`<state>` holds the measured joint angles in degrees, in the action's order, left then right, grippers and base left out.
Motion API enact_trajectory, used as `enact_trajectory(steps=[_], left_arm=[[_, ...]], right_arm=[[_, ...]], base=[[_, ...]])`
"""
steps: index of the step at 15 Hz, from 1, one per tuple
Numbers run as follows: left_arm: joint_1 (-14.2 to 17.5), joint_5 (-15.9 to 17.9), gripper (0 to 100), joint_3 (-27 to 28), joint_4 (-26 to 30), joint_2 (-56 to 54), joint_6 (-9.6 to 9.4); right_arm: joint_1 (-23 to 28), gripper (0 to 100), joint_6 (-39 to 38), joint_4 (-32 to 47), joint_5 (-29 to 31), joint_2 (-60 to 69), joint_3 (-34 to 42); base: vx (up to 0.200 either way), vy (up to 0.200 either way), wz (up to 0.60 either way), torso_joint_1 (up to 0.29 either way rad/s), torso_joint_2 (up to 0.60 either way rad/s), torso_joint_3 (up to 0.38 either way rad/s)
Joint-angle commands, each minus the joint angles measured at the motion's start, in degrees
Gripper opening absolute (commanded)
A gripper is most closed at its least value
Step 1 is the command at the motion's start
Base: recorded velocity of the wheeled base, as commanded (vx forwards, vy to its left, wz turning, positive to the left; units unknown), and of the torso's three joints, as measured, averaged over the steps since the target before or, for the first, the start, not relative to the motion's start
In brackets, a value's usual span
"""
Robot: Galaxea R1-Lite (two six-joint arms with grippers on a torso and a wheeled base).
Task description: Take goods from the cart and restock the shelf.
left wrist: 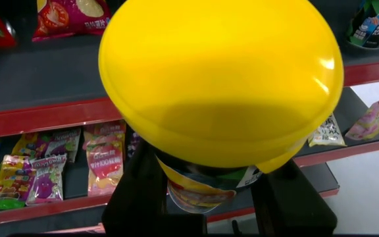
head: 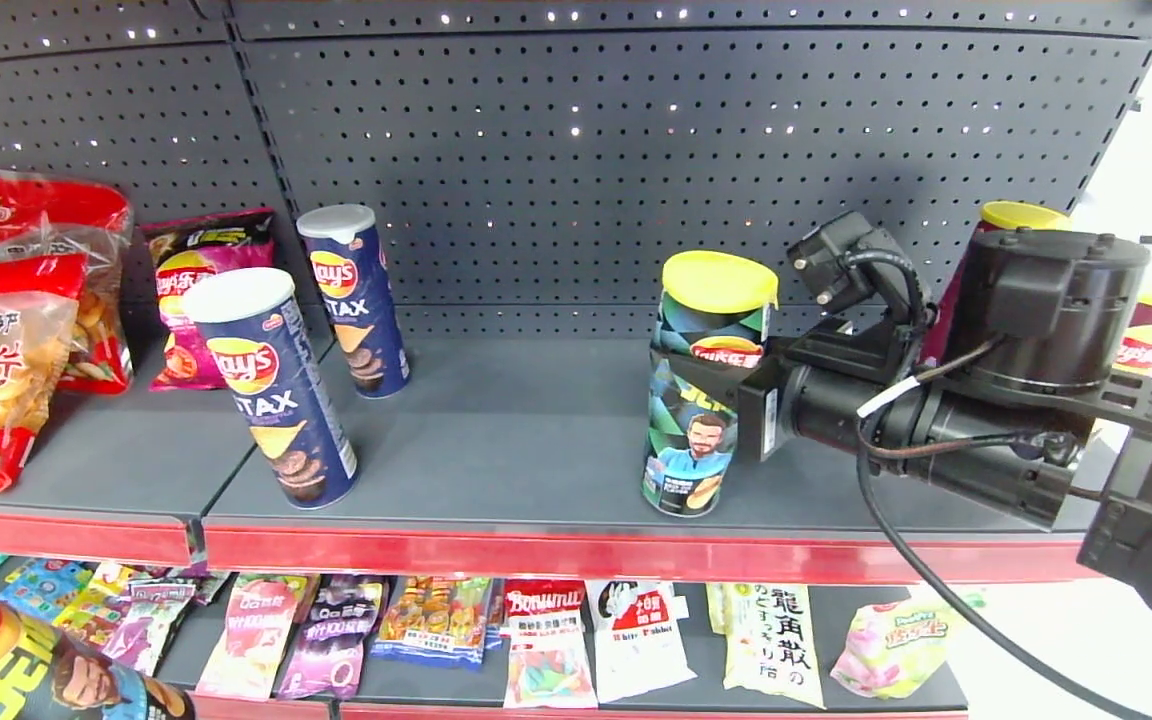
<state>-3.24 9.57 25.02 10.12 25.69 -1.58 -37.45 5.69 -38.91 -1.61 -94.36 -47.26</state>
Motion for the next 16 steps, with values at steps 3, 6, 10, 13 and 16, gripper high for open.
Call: enact_trajectory(steps=[3,6,10,13,16], left_arm=[[-0.01,0.01,0,-0.05,-0.01,-0.37,0.00],[-0.01,0.10,0,-0.05,-0.01,-0.37,0.00],[-0.01,0.27,0,-0.32,-0.01,-0.29,0.00],[-0.01,0.36,0,-0.49,0.08,-0.29,0.00],[-0.01,0.36,0,-0.58,-0.01,-0.29,0.00]], right_arm=[[-0.26,0,0.20,-0.02,0.03,-0.30,1.65],[-0.52,0,0.20,-0.02,0.03,0.40,1.82],[-0.61,0,0.20,-0.02,0.12,0.93,4.02],[-1.40,0,0.28,-0.11,0.03,0.84,3.84],[-0.08,0,0.46,-0.11,0.20,-0.57,1.56]], base=[[0.000,0.000,0.00,0.000,0.00,0.000],[0.000,0.000,0.00,0.000,0.00,0.000],[0.000,0.000,0.00,0.000,0.00,0.000],[0.000,0.000,0.00,0.000,0.00,0.000],[0.000,0.000,0.00,0.000,0.00,0.000]])
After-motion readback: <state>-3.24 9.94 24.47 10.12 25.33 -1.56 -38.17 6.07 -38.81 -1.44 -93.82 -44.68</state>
